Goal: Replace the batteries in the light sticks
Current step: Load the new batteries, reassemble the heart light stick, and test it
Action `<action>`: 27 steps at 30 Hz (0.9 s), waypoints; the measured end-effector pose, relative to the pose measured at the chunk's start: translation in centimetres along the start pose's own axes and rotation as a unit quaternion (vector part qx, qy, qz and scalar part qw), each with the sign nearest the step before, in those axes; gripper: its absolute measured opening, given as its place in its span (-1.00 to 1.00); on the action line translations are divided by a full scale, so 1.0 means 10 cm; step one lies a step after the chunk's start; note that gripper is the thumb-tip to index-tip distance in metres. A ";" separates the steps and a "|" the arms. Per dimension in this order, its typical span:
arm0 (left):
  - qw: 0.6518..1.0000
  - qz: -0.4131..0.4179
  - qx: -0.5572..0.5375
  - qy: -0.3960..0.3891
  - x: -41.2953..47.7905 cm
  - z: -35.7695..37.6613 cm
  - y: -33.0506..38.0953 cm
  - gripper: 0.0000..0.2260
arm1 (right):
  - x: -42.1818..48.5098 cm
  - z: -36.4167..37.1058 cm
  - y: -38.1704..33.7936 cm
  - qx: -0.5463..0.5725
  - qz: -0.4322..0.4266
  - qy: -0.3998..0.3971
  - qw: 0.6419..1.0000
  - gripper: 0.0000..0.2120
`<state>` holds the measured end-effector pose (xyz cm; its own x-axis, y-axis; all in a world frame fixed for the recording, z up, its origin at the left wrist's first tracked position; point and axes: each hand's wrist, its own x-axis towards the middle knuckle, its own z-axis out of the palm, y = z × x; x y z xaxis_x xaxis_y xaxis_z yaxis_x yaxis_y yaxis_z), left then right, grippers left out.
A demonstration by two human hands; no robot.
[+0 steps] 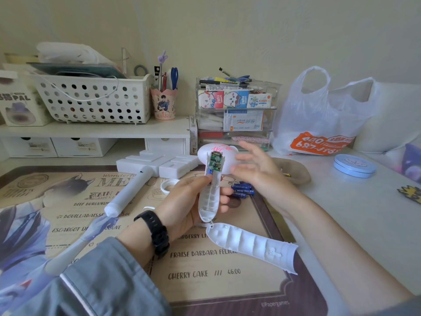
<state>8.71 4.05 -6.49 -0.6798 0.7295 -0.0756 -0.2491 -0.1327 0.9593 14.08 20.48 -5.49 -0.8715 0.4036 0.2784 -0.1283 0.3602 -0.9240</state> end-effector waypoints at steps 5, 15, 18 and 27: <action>0.999 0.005 -0.019 0.026 0.00 -0.01 0.02 -0.75 | 0.08 -0.31 0.18 -0.373 -0.078 0.098 0.919 -0.82; 0.997 0.014 -0.023 0.069 -0.05 -0.01 0.08 -0.74 | 0.01 -0.12 0.22 -0.442 -0.119 -0.070 0.886 -0.79; 0.997 0.013 -0.030 0.071 -0.04 -0.02 0.08 -0.74 | 0.00 -0.08 0.25 -0.464 -0.126 -0.077 0.873 -0.77; 0.998 0.017 -0.027 0.059 0.01 -0.05 0.04 -0.75 | 0.02 0.01 0.31 -0.444 -0.135 -0.074 0.883 -0.84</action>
<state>8.22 3.73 -6.24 -0.7636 0.6410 -0.0777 -0.2590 -0.1938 0.9463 13.49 21.61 -8.38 -0.9270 0.1112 0.3581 0.0234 0.9703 -0.2408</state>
